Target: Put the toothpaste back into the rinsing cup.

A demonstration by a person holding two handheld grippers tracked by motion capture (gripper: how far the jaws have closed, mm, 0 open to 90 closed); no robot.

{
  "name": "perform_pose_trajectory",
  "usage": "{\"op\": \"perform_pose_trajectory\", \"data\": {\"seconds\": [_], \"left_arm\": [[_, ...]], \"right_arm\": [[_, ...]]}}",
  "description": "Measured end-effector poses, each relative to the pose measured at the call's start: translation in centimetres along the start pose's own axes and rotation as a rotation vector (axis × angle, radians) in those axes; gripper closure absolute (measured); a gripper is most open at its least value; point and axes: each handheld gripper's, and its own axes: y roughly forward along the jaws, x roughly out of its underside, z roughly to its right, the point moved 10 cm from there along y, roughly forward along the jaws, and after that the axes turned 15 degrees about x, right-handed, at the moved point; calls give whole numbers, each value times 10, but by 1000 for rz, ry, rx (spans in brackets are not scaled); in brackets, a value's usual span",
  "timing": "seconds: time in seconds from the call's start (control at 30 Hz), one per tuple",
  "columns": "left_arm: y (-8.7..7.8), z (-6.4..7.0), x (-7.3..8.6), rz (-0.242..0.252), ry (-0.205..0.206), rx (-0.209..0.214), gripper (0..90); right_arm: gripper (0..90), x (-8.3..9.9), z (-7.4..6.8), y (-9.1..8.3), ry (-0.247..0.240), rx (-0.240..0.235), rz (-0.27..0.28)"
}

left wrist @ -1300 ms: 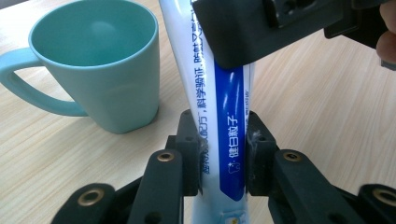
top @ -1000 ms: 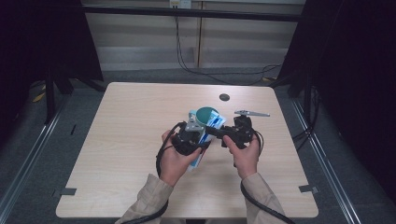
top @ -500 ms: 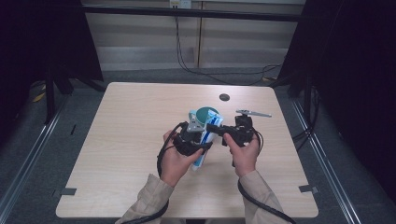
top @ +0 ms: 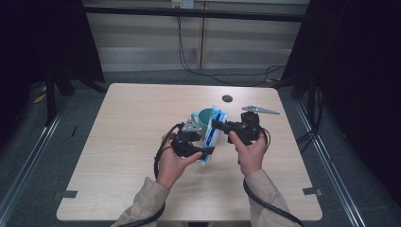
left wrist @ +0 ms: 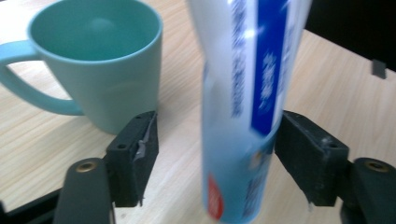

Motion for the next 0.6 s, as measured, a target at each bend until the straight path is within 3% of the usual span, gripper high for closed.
{"op": "perform_pose_trajectory", "data": {"seconds": [0.2, 0.6], "left_arm": [[-1, -5, 9, 1, 7, -8, 218], [-1, -13, 37, -39, 0, -16, 195]], "right_arm": [[772, -6, 3, -3, -23, 13, 12], [772, -15, 9, -9, -51, 37, 36]]}}
